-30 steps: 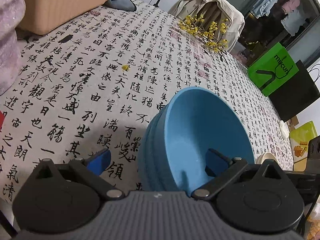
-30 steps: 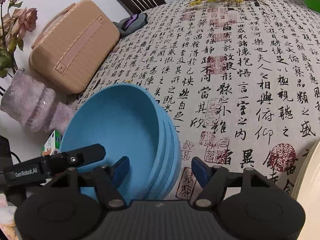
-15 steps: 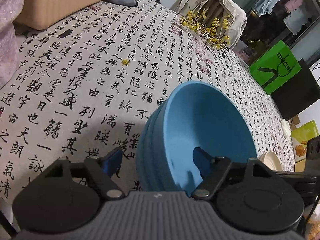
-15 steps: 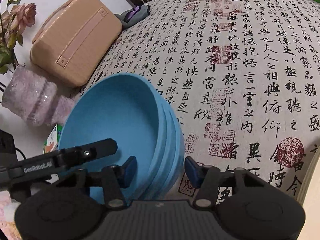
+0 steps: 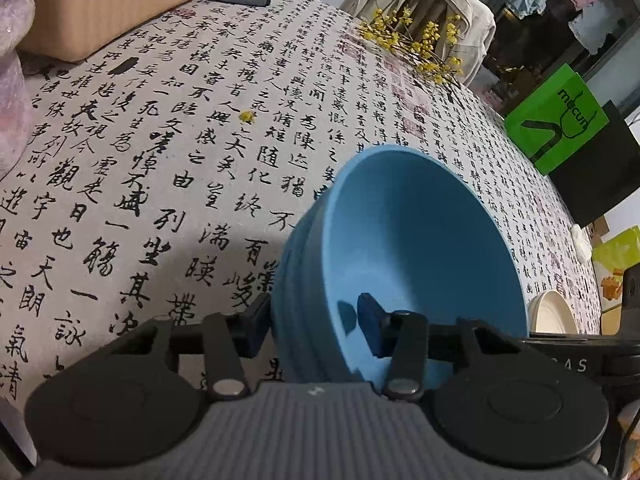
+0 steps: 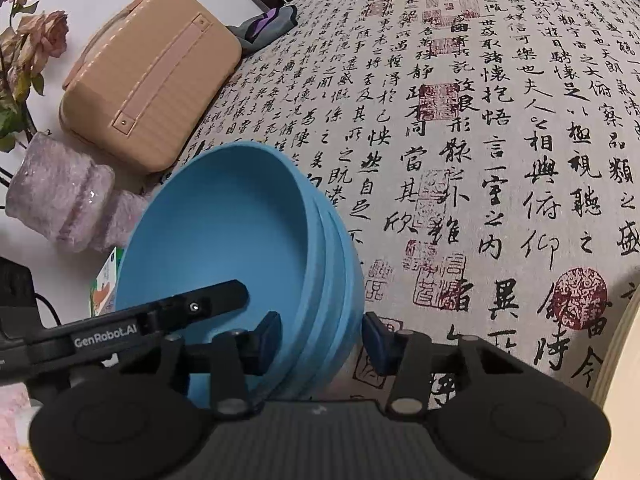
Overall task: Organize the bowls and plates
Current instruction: 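Close both grippers on the rim of the blue bowl stack, then lift the blue bowl stack with both grippers toward the cream plate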
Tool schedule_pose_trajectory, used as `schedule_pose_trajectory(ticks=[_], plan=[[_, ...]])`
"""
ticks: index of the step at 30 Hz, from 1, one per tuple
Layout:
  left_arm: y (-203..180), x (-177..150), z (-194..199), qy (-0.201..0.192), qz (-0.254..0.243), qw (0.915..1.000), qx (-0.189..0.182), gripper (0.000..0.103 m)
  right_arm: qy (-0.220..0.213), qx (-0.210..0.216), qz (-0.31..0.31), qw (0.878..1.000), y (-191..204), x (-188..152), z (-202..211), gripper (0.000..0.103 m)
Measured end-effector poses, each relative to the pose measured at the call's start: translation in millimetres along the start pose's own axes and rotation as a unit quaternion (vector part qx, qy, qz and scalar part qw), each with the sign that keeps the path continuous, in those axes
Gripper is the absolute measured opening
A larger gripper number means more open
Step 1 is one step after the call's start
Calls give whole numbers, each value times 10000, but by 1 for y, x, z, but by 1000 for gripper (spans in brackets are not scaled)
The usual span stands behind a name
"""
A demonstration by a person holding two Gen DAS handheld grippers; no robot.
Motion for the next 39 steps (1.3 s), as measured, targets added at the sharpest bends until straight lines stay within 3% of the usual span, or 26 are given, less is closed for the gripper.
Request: schedule_pose_trajectory(ticks=[14,39], plan=[[-8,4,5,-205,-83,9996,197,46,12,75,-373,9993,-7,-2,3,34],[-19,0,10,-253,-158,9995,100,46,-148,-25,-377,9992,-3,-15,23,33]])
Point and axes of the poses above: each gripper's, at about its wrist camera, not at the fingertips, and z roughly against the way its jaws point, y to its left, x to its top, the point moved 9 cm from there along -z, roughly the way its jaws point, and after that the axes turned 13 degrees about y, right-handed, at the moved point
